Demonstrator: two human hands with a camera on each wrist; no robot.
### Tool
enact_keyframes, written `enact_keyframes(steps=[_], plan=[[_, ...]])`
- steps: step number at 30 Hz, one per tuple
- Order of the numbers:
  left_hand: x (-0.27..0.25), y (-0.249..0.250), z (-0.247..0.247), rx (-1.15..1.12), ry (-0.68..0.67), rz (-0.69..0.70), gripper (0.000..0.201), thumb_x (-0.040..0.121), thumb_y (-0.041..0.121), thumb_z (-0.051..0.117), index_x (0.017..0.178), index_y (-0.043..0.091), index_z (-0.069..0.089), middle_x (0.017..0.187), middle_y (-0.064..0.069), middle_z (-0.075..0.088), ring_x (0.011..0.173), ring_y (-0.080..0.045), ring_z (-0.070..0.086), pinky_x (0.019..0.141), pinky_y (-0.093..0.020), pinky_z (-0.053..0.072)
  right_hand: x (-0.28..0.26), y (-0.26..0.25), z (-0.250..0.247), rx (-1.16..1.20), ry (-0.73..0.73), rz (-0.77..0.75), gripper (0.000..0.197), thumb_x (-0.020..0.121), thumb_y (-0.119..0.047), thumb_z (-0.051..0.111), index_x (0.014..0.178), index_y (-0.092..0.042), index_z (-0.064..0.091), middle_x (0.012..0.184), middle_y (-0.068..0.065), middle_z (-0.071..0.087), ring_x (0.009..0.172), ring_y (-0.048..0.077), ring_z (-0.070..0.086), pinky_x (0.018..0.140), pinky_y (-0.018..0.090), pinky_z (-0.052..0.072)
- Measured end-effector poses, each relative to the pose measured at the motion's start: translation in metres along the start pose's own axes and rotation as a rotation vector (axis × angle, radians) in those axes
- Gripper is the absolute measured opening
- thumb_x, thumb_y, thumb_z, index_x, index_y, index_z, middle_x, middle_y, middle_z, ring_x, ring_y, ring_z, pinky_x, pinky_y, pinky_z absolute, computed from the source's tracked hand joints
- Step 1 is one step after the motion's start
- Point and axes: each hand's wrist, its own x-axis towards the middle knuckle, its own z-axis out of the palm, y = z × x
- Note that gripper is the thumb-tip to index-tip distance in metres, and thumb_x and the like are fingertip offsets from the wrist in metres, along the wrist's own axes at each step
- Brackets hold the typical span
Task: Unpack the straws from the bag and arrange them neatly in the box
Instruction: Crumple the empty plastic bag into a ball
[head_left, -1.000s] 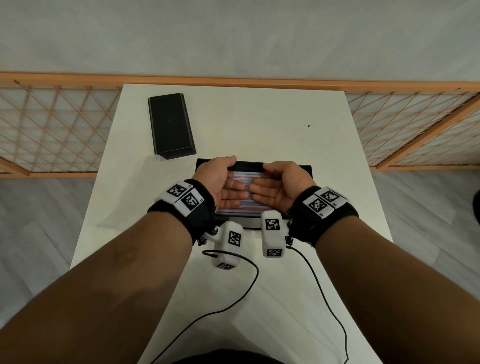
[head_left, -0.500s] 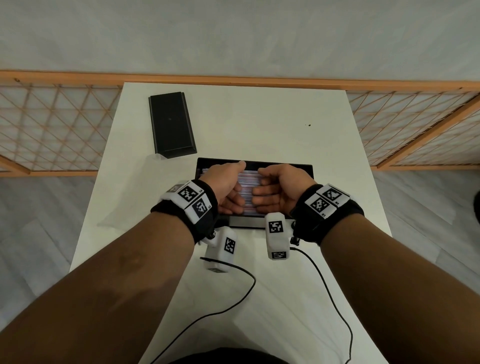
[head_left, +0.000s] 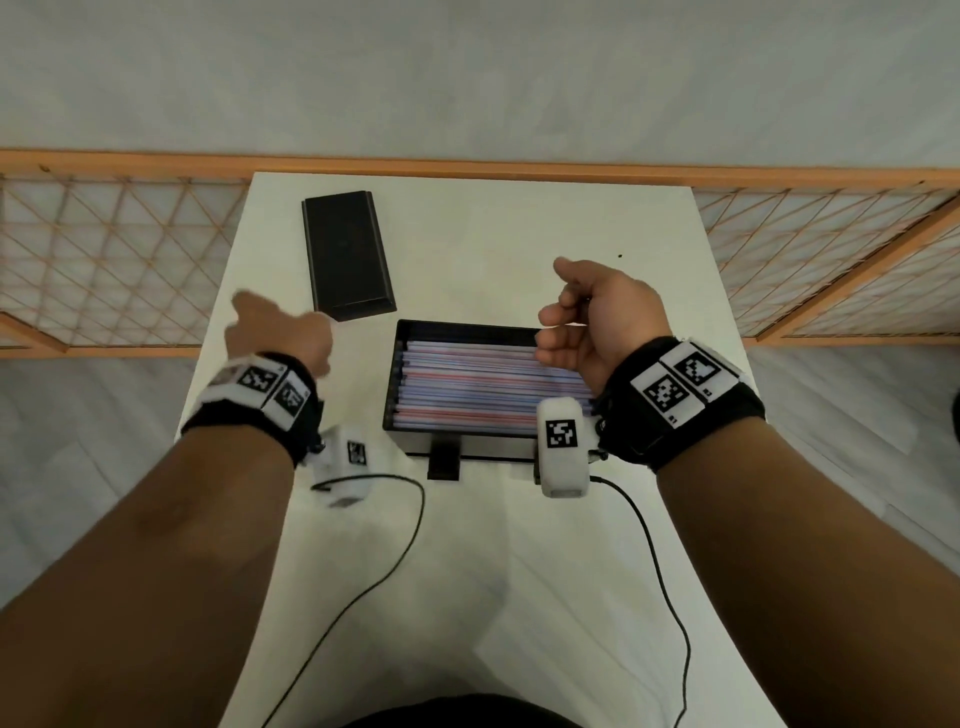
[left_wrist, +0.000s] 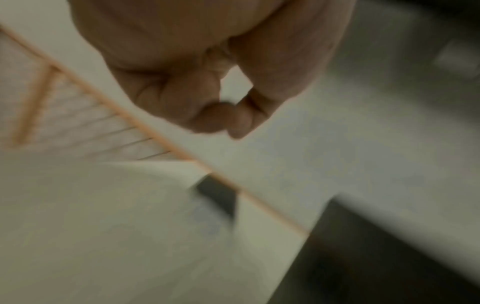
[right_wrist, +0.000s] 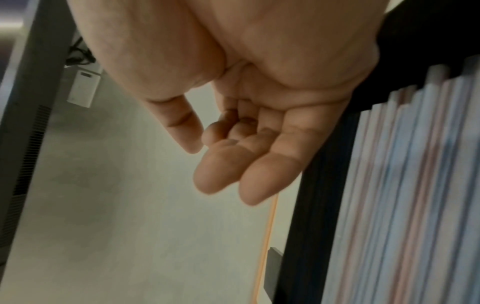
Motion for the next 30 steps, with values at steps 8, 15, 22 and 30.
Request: enact_keyframes(steps=[8,15,22,30], plan=[[-0.014,-0.115,0.043,0.431,-0.352,-0.109,0.097,0.086,0.046,0.076,0.16,0.02,0.019,0.154,-0.017,0.043,0.132,-0.041,0.05,0.106,-0.042,0.046,-0.01,0.007,0.007,-0.08,-0.003,-0.022,0.023,0.092,-0.02,0.063,0.074,-0.009,0.055,0.06,0.009,0.059,0.043,0.025,0.053,0.052,0.036,0.054],[-0.014,-0.057,0.013,0.27,-0.224,0.114,0.036,0.107,0.016,0.04,0.135,0.006,0.06,0.139,-0.017,0.06,0.127,-0.032,0.058,0.103,-0.034,0.045,-0.018,0.016,0.008,-0.154,-0.041,-0.045,0.017,0.089,-0.015,0.069,0.08,-0.006,0.056,0.064,0.011,0.061,0.046,0.026,0.055,0.056,0.039,0.054],[-0.064,0.059,-0.036,-0.284,-0.123,0.435,0.023,0.078,0.027,0.055,0.068,0.009,0.065,0.071,-0.002,0.065,0.078,-0.029,0.064,0.072,-0.034,0.048,-0.037,0.005,0.033,-0.388,-0.128,-0.488,0.081,0.081,0.0,0.069,0.143,-0.039,0.034,0.132,-0.002,0.049,0.072,0.033,0.072,0.063,0.043,0.062],[-0.113,0.074,-0.011,-0.036,-0.607,0.641,0.048,0.098,0.015,0.032,0.117,-0.02,0.058,0.111,-0.031,0.061,0.103,-0.042,0.058,0.09,-0.036,0.05,-0.042,-0.002,0.032,-0.855,-0.227,-0.874,0.024,0.08,-0.014,0.074,0.082,-0.033,0.058,0.075,-0.011,0.061,0.071,0.011,0.06,0.064,0.029,0.046]])
